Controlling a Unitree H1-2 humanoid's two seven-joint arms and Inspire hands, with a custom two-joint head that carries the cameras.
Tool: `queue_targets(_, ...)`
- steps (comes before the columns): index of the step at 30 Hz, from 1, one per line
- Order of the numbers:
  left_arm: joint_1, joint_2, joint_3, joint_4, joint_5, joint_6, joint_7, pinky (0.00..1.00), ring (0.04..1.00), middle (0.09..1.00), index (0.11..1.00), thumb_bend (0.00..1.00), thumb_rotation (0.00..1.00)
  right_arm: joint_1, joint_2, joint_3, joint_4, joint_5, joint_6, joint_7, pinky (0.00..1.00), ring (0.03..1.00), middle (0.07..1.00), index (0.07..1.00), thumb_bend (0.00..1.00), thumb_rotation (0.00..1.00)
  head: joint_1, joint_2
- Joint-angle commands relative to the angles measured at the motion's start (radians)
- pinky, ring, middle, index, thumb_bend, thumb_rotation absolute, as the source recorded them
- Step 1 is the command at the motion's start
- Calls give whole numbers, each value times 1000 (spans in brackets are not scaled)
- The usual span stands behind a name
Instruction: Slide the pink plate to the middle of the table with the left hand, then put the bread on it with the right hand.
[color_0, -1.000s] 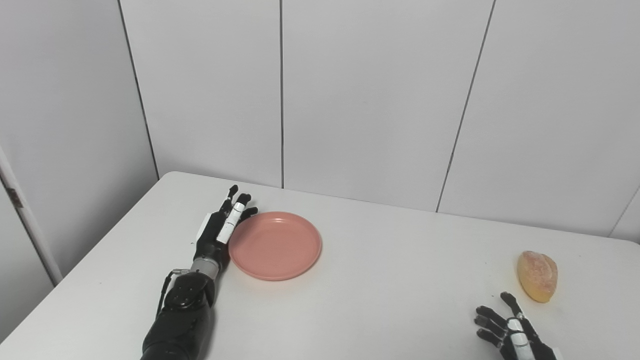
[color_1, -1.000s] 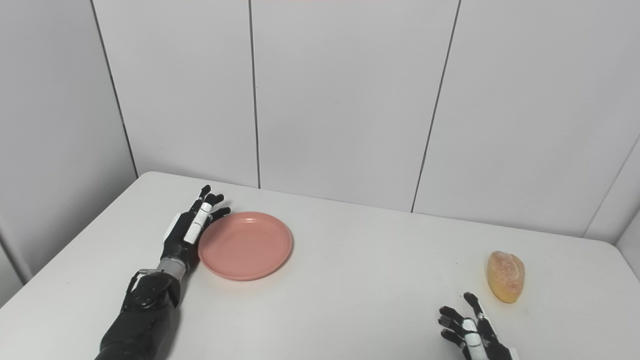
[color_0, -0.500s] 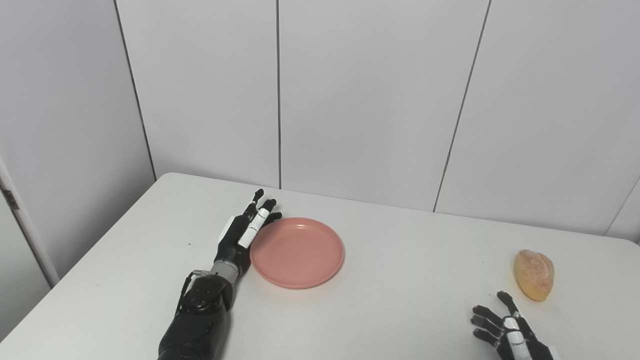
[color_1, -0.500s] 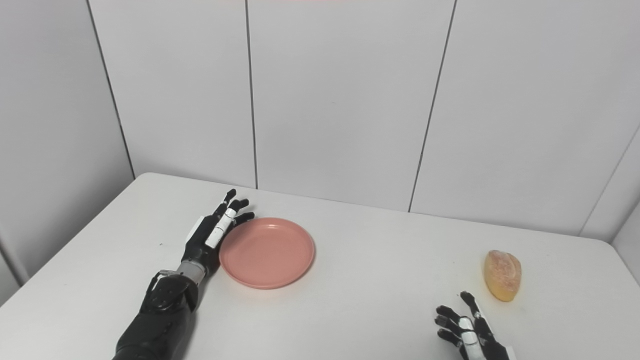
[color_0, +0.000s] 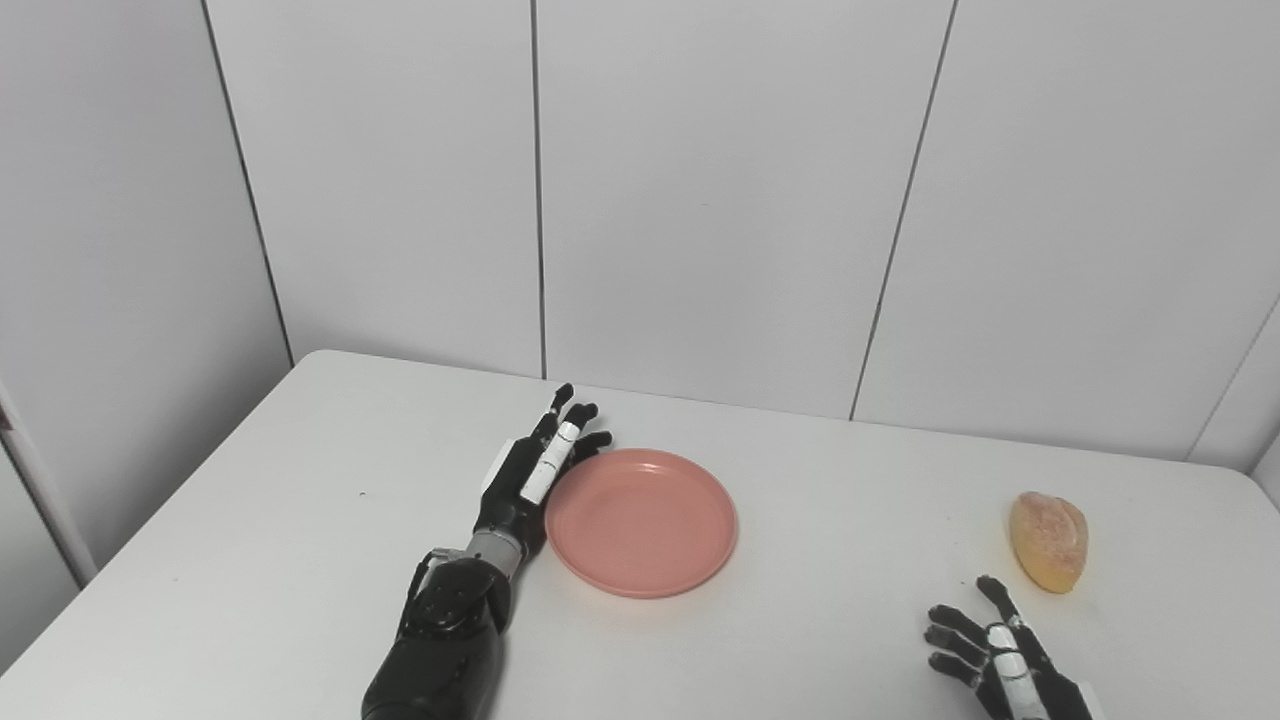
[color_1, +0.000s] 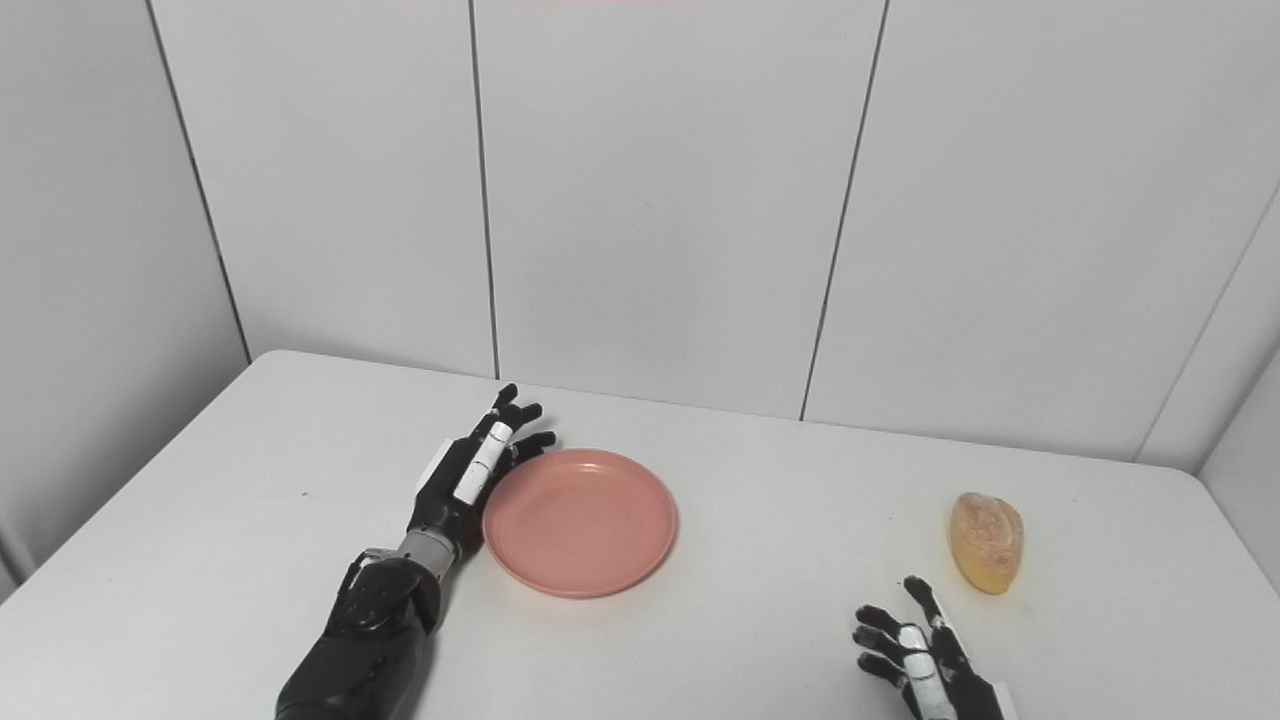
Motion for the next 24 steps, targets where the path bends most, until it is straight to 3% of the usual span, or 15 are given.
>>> queue_targets(1,28,-39,-6,16,-6,-14,-2,852,812,925,1000,816,802,1,13,16,-14,-2,43,8,734,754,754,925,714,833,-7,2)
queue_targets(10,26,-90,-2,8,-14,-14,-18,832,829,928,1000,816,759,-1,22,34,-27,-23,55,0,736,764,764,932,727,848,-53,18)
queue_targets(24,29,-84,-7,-16,-39,29,-73,858,828,926,1000,838,756,-16,69,80,-29,-87,68,-43,730,758,763,937,666,867,-220,38)
